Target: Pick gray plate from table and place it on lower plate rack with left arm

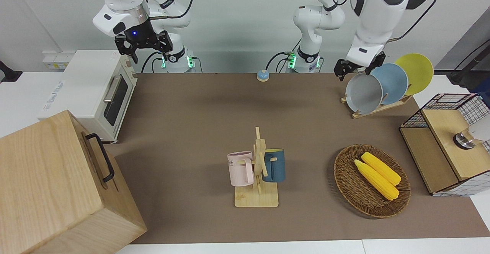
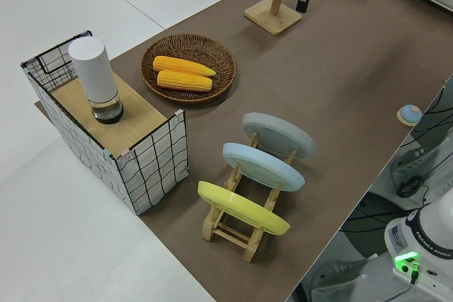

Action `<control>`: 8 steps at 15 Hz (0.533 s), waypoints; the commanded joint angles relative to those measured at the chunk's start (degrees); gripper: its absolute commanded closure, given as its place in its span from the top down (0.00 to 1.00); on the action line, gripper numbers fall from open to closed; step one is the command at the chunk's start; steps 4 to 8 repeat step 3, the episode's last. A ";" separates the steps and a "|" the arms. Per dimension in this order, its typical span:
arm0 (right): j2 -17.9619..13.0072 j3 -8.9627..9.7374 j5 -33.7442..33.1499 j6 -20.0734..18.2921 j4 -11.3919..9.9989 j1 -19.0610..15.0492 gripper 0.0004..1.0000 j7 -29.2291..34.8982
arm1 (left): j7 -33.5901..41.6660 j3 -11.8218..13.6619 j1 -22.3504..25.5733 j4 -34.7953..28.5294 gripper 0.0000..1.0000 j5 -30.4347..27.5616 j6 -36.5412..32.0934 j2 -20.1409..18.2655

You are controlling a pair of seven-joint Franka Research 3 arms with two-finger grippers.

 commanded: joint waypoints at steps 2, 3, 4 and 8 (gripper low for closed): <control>-0.24 1.16 0.21 -0.84 0.38 -1.51 0.99 0.36 | 0.62 -0.09 -0.99 3.07 1.00 -3.92 -0.27 -1.48; -0.24 1.16 0.21 -0.84 0.38 -1.51 0.99 0.44 | 0.62 -0.01 -0.99 3.07 1.00 -4.18 -0.27 -1.48; -0.24 1.16 0.21 -0.84 0.38 -1.51 0.99 0.44 | 0.62 -0.01 -0.99 3.07 1.00 -4.18 -0.27 -1.48; -0.24 1.16 0.21 -0.84 0.38 -1.51 0.99 0.44 | 0.62 -0.01 -0.99 3.07 1.00 -4.18 -0.27 -1.48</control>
